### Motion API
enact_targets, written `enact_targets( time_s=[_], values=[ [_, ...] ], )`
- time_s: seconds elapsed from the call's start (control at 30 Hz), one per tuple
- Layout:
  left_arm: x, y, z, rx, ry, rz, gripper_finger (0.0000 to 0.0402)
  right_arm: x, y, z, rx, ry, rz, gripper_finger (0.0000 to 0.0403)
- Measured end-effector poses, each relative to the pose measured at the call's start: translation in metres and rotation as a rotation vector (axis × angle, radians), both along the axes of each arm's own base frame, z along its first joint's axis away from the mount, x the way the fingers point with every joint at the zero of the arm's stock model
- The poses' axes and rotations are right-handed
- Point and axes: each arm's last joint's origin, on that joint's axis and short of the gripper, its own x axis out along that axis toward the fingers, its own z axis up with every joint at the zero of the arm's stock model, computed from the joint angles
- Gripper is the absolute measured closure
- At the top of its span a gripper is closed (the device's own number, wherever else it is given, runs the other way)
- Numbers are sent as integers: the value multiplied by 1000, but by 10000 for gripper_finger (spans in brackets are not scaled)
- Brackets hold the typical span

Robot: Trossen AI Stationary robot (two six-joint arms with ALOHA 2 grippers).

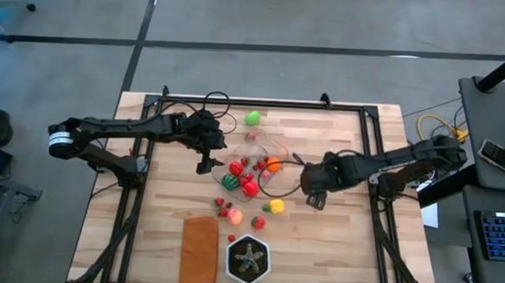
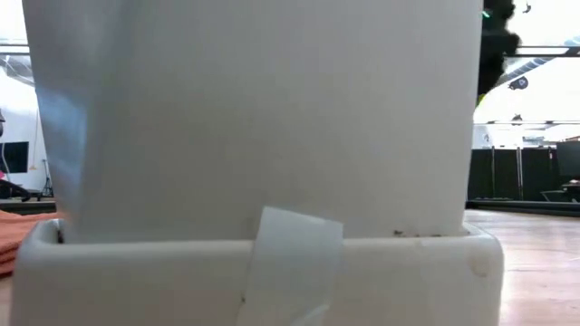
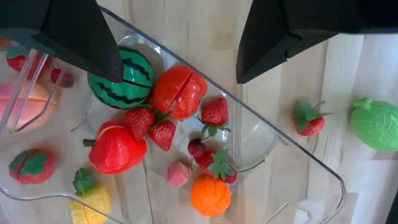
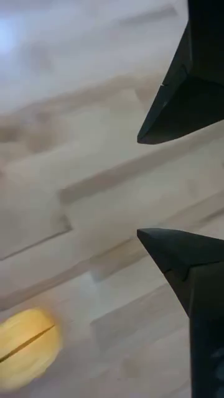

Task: Pick and placing Produce into tupperware
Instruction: Put the yellow pineapple into the transparent bin

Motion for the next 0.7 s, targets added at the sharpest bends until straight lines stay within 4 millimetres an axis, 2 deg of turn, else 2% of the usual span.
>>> enact_targets(
  time_s=[0.1,0.2,0.33,0.47,0.7],
  values=[
    [0,0,-1,4,6,5,105,0,9,-16,68,-47,-39,177],
    [0,1,-2,11,17,12,105,9,22,-22,106,-157,17,173],
    [-3,0,-4,3,52,15,105,17,40,-27,32,-252,134,158],
    [-5,0,-5,-5,71,18,105,22,52,-37,-38,-264,174,126],
    [-6,3,-5,-6,72,30,105,32,60,-56,-42,-253,187,56]
  ],
)
